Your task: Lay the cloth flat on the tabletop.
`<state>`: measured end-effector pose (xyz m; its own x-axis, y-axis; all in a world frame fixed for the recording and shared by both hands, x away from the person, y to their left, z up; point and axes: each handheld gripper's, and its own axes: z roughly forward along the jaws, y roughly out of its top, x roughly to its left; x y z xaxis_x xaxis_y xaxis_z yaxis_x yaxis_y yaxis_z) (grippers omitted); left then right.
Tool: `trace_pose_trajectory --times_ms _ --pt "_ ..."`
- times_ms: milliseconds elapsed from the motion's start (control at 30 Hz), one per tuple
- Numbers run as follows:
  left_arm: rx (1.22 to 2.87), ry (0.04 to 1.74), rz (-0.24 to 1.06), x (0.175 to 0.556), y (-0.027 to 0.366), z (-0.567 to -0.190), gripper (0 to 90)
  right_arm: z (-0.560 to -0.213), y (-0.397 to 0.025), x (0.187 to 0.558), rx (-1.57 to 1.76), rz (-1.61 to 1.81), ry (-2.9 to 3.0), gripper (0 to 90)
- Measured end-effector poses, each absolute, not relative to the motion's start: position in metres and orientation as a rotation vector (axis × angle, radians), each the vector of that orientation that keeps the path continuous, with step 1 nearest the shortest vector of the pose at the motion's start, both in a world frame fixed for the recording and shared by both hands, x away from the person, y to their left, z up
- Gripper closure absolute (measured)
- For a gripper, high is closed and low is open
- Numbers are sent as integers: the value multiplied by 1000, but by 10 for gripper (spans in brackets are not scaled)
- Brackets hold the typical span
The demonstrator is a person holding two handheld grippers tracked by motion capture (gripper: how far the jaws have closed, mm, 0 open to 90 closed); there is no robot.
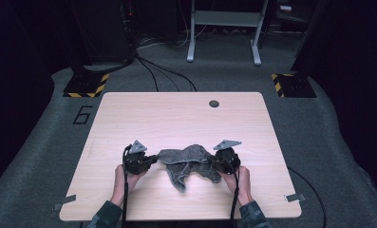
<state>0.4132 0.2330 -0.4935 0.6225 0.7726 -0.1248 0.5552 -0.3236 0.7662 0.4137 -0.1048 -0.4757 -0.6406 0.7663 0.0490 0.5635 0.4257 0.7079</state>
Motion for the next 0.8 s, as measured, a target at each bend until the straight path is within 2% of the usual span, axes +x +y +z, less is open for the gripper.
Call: trace_pose_trajectory --times_ms 167,200,233,267,300,333,433,467,567,633,700,733,800 --pt "2014 1085 355 428 235 -491 873 -471 -115 411 1232 1043 2319 834" --pt "2002 1110 351 430 234 -490 868 -470 -118 411 1243 1051 2304 820" --pt "1993 1118 349 431 233 -489 855 -469 -119 411 1255 1060 2295 755" --pt "1979 1130 335 429 232 -487 814 -469 -120 411 1267 1051 2299 722" --pt "1982 1136 317 425 231 -486 675 -469 -121 410 1259 1050 2288 699" --pt "1979 1131 307 419 230 -484 594 -467 -122 407 1255 1048 2277 654" --pt "1957 1122 294 397 227 -482 423 -464 -129 397 1235 1075 2258 581" --pt "1954 1115 286 390 225 -482 418 -463 -129 394 1236 1071 2262 537" --pt "1964 1057 249 373 211 -480 363 -465 -124 389 1208 1052 2280 521" --pt "2006 992 223 365 192 -481 350 -470 -121 393 1200 1009 2294 561" --pt "2072 936 220 360 174 -484 352 -475 -119 398 1220 999 2302 659" --pt "2120 907 219 360 163 -488 369 -477 -119 400 1223 1000 2302 699" --pt "2175 874 191 364 150 -498 480 -482 -119 404 1245 995 2301 769"
